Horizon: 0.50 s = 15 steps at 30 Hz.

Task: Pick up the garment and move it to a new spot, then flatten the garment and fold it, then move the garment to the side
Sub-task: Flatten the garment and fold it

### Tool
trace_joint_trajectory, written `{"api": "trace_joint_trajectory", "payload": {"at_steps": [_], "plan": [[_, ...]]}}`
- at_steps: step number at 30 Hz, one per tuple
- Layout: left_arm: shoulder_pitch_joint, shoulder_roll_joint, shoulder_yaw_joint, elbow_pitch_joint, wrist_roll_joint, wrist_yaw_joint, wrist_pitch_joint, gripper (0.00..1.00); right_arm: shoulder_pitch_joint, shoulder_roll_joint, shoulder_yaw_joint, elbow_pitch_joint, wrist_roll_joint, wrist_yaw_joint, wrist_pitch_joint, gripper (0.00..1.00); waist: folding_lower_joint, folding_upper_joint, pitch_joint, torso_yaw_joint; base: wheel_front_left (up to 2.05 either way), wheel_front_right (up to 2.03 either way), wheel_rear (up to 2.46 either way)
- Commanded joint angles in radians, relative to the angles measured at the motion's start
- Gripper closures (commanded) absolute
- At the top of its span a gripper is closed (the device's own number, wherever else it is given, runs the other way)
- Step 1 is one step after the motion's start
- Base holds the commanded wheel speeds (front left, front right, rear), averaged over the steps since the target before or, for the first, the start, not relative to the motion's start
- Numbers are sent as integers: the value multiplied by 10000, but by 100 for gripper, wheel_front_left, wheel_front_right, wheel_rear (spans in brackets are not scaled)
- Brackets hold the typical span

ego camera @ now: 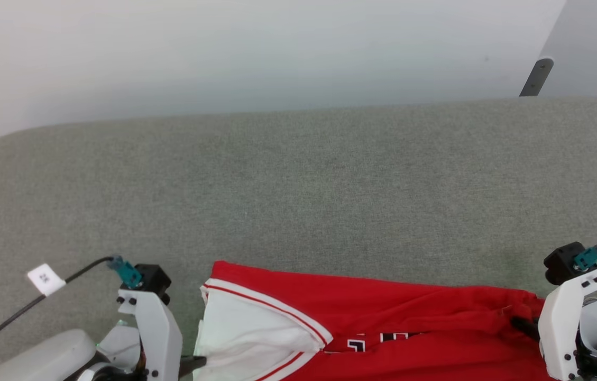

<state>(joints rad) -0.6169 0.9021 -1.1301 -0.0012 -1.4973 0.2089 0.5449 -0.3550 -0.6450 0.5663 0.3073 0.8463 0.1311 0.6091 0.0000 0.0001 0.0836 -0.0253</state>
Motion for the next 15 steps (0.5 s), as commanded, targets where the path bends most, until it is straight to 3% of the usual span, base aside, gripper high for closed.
{"api": "trace_joint_trajectory", "payload": {"at_steps": [1, 2, 4, 5, 6, 7, 15], "plan": [[143, -73, 39, 148, -34, -133, -140, 80, -25, 76, 53, 31, -18, -9, 88, 71, 0, -1, -142, -25, 0, 0, 0], [169, -87, 64, 195, -37, -197, -225, 71, -21, 97, 50, 46, 20, -9, 178, 59, 0, -1, -200, -31, 0, 0, 0], [275, -51, 69, 291, -67, -249, -298, 27, 27, 115, 61, 76, 69, -9, 332, 55, 0, -1, -368, -35, 0, 0, 0], [311, -52, 104, 284, -93, -288, -374, 16, 28, 131, 31, 79, 78, -9, 354, 42, 0, -1, -460, -36, 0, 0, 0], [329, -48, 143, 306, -74, -305, -460, 0, 32, 151, 20, 113, 30, -9, 356, 15, 0, -1, -570, -35, 0, 0, 0], [357, -26, 160, 307, -56, -293, -545, 0, 62, 180, 38, 143, 7, -9, 400, 0, 0, -1, -666, -38, 0, 0, 0], [742, 91, 405, 308, 379, -170, -1809, 0, 206, 480, -225, 284, -53, -9, 238, 0, 0, -1, -1243, -44, 0, 0, 0]]}}
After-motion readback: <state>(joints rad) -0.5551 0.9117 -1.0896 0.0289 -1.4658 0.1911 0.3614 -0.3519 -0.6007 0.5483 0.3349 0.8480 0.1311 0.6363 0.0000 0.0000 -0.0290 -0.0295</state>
